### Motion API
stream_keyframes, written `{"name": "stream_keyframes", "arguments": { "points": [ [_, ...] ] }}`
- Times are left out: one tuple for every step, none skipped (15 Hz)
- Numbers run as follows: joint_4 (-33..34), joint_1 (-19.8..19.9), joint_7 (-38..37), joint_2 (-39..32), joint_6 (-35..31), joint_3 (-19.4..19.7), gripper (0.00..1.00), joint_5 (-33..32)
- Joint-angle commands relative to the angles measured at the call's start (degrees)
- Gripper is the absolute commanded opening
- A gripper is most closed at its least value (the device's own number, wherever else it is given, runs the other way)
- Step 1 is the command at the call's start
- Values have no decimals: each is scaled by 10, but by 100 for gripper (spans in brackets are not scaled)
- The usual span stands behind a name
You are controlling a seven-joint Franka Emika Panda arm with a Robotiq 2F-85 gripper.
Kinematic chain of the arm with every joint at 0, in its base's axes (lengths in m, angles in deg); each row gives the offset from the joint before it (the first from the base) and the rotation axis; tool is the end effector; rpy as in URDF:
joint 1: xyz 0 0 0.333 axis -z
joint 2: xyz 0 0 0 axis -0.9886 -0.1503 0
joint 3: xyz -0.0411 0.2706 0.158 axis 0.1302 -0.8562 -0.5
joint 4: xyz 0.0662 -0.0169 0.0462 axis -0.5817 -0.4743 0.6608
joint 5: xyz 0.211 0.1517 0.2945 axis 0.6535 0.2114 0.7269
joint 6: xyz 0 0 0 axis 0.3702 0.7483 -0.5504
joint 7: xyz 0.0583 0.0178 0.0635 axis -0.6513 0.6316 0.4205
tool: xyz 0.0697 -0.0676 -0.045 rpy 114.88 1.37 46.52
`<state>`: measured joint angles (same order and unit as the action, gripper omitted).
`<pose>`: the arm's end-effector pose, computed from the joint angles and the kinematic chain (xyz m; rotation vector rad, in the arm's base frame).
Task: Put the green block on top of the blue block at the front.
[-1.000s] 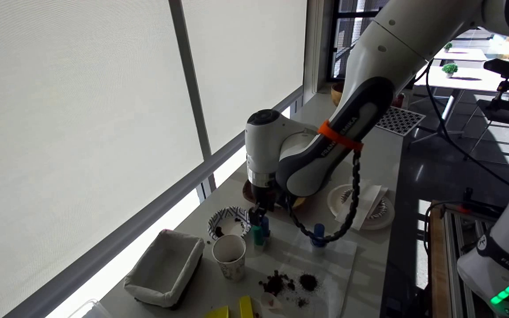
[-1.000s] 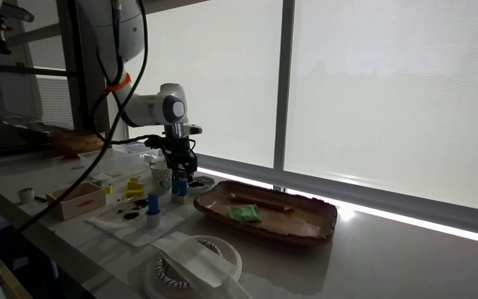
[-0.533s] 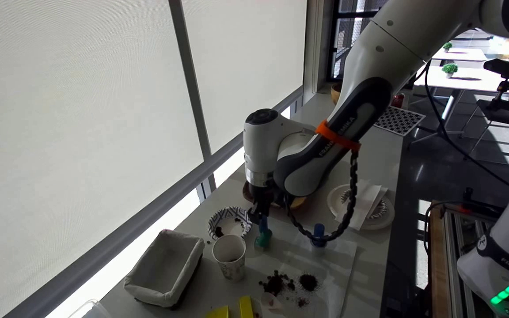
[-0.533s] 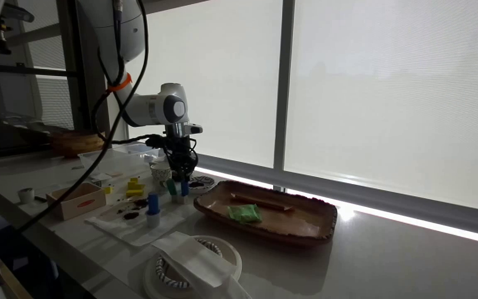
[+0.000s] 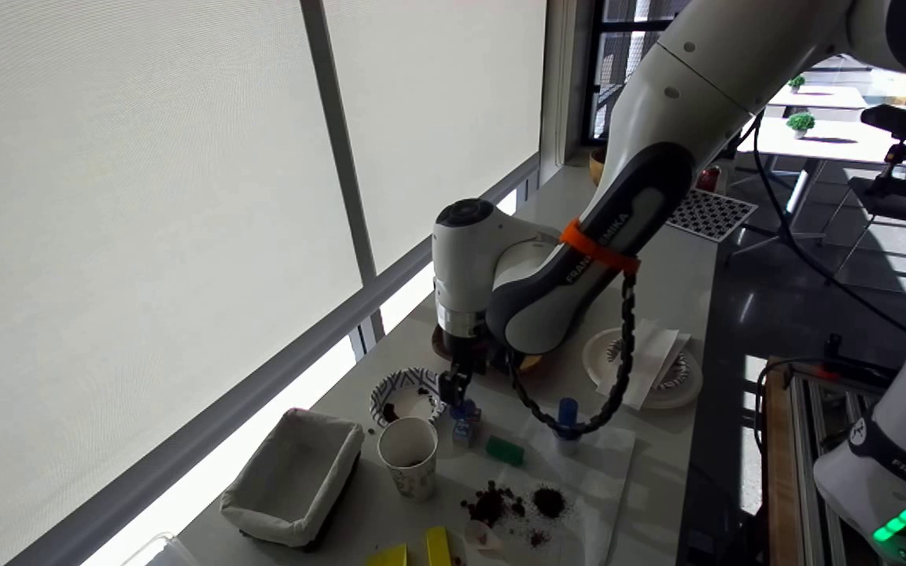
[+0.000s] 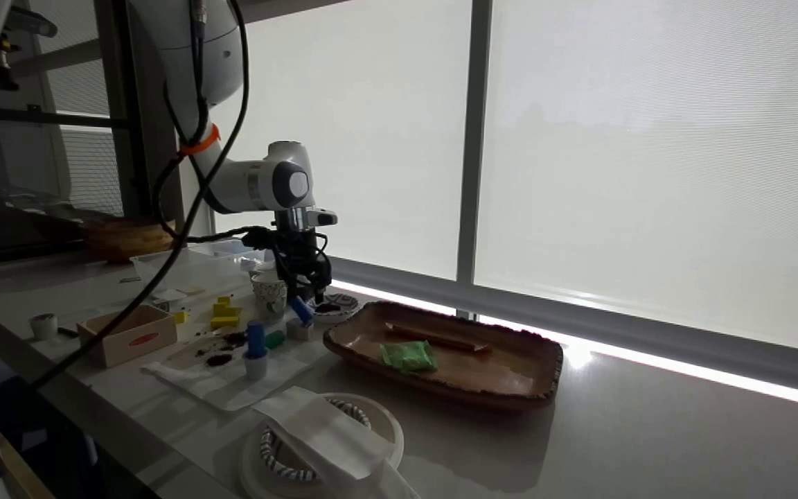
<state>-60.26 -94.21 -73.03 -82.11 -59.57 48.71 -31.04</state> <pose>0.5600 0.1419 0.2263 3.0699 0.0911 0.1363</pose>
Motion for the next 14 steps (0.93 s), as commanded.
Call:
{"name": "stream_keyframes", "arguments": {
  "points": [
    [3, 5, 17, -16, -19, -6, 100, 13],
    [3, 6, 18, -18, -20, -6, 100, 14],
    [3, 6, 19, -19, -21, -7, 98, 16],
    [4, 6, 21, -20, -22, -7, 98, 17],
    [4, 7, 23, -21, -22, -8, 97, 19],
    [4, 8, 27, -21, -22, -10, 97, 23],
    [3, 10, 31, -20, -22, -12, 97, 29],
    [3, 13, 38, -19, -22, -17, 98, 37],
    [3, 15, 45, -19, -21, -21, 99, 45],
    [4, 18, 52, -19, -20, -25, 100, 54],
    [5, 22, 63, -20, -20, -33, 100, 66],
    [6, 24, 71, -20, -19, -37, 100, 76],
    [8, 28, 84, -23, -15, -45, 100, 88],
    [9, 32, 98, -25, -15, -52, 100, 98]
  ]
}}
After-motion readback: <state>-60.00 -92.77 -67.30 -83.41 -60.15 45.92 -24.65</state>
